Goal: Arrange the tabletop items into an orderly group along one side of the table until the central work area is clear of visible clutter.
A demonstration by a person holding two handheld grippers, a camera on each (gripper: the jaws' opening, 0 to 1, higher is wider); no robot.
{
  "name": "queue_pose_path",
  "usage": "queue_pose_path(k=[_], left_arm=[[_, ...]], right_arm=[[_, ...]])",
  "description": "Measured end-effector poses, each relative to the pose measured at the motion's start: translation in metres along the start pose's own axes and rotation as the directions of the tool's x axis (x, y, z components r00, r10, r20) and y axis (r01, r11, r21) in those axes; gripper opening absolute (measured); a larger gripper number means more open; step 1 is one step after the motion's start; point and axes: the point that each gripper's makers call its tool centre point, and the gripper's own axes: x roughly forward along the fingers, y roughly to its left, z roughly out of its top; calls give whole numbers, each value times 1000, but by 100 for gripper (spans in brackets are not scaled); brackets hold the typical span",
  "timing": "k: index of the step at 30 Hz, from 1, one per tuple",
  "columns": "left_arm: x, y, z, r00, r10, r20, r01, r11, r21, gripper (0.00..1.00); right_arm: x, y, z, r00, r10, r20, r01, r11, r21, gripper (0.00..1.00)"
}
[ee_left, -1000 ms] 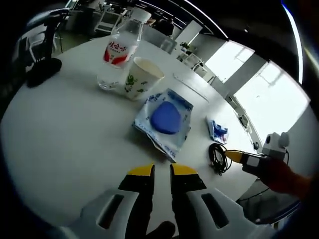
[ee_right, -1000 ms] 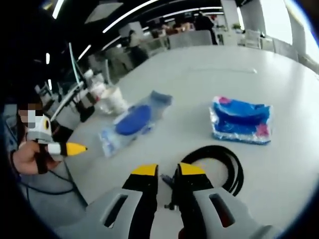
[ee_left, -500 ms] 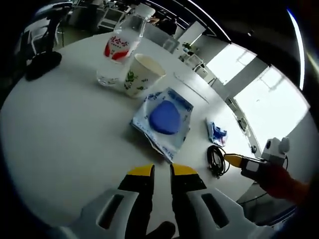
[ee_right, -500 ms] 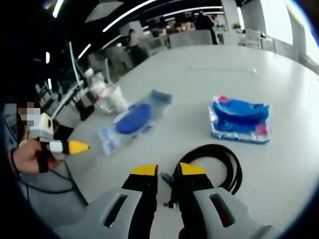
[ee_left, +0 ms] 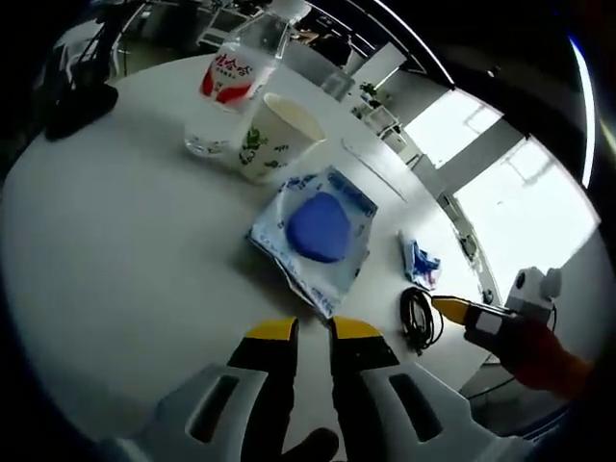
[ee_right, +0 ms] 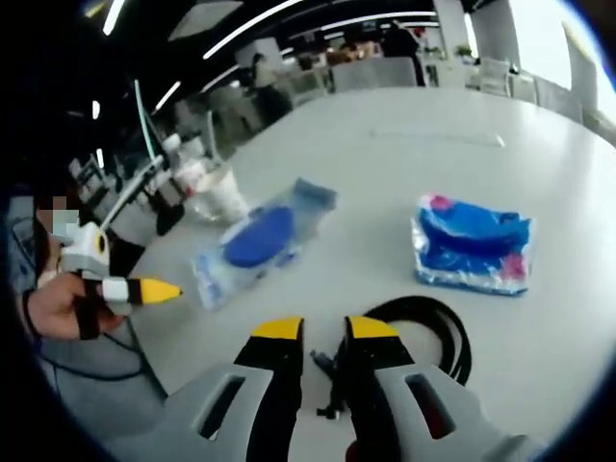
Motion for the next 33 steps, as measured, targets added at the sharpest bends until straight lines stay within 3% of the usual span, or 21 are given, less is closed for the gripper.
queue_pose_path(k=[20, 33], left_arm=[[11, 0, -1, 1000, 11, -10, -11, 999, -31, 11], [25, 0, -1, 999, 20, -27, -21, 998, -62, 13]], right_arm=[[17, -4, 24, 1000, 21, -9, -22, 999, -39, 14], [27, 6, 33, 999, 43, -16, -44, 998, -53, 15]])
